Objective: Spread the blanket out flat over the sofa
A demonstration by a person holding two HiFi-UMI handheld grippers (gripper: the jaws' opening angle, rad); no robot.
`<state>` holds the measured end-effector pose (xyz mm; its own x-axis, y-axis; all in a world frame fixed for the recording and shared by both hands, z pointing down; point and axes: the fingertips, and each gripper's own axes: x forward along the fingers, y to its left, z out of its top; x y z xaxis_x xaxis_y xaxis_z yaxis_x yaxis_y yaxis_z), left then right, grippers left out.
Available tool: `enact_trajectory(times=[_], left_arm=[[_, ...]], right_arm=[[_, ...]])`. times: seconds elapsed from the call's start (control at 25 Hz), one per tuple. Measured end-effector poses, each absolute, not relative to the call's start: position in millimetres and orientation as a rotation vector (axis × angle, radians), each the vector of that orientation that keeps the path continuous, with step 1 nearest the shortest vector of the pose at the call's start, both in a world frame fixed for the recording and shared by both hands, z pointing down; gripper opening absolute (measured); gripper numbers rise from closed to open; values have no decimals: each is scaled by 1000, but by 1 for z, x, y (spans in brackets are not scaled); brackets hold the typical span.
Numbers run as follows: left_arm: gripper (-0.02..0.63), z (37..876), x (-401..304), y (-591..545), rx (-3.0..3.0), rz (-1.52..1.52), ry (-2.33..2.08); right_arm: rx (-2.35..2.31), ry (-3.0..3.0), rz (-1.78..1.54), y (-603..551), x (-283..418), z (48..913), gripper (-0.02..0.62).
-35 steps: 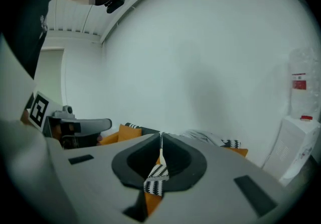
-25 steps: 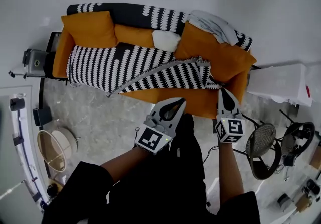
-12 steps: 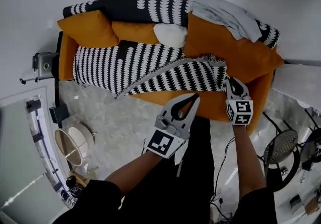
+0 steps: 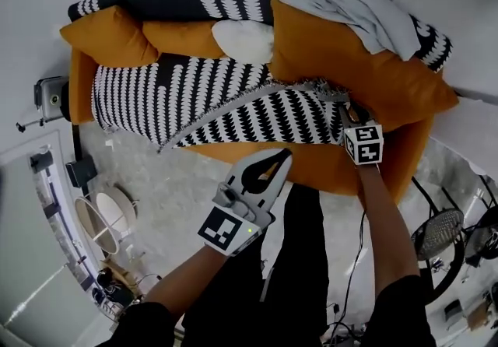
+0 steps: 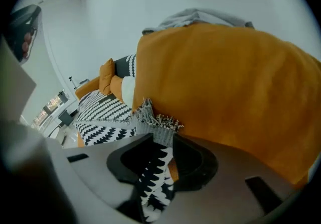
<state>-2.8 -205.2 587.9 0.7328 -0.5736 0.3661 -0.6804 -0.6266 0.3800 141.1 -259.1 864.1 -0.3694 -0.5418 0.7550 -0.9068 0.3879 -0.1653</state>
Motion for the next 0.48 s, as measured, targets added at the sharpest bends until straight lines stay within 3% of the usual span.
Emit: enact_trajectory(times=[0.48], left_arm=[[17, 604, -9, -197, 2374, 266, -987]], right_arm=[[1118, -2007, 742, -273, 141, 901, 114]])
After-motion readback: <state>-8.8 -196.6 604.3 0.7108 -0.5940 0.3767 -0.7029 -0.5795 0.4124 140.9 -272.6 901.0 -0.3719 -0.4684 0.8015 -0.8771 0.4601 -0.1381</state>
